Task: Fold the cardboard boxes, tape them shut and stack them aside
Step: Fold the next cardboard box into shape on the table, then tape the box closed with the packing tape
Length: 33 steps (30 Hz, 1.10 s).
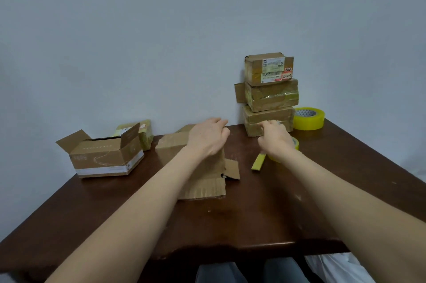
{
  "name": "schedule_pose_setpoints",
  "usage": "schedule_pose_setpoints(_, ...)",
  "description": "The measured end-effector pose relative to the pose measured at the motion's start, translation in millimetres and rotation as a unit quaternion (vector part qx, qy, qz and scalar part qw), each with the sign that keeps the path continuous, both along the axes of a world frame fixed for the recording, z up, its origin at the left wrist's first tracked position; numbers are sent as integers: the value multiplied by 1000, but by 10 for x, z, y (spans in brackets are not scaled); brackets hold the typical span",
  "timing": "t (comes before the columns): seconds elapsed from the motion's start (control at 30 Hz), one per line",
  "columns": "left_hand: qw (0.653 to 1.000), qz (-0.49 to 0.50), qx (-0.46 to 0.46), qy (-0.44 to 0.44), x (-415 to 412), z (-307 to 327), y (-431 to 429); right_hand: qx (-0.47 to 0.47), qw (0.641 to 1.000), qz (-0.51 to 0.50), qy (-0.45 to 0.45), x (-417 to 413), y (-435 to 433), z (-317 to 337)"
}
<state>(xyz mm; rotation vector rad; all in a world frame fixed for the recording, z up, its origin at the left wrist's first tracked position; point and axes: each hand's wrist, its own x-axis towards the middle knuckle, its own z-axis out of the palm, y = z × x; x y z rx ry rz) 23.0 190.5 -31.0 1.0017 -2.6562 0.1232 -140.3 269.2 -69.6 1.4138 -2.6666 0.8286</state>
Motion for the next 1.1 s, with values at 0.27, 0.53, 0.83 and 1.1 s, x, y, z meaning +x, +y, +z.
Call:
schedule_pose_setpoints(0.27, 994, -31, 51, -93, -861, -424, 298, 153, 987, -39, 42, -398, 179, -343)
schedule_pose_setpoints(0.53, 982, -14, 106, -155, -999, -903, 195, 43, 995, -80, -36, -643, 169, -394)
schedule_pose_setpoints(0.83, 995, 1, 93, 29, -1056, -674, 125, -163, 970, -13, -178, -717, -3, -162)
schedule_pose_setpoints(1.1, 947, 35, 104, 301, -623, 508, -286, -258, 932, 154, -205, -276, -162, 292)
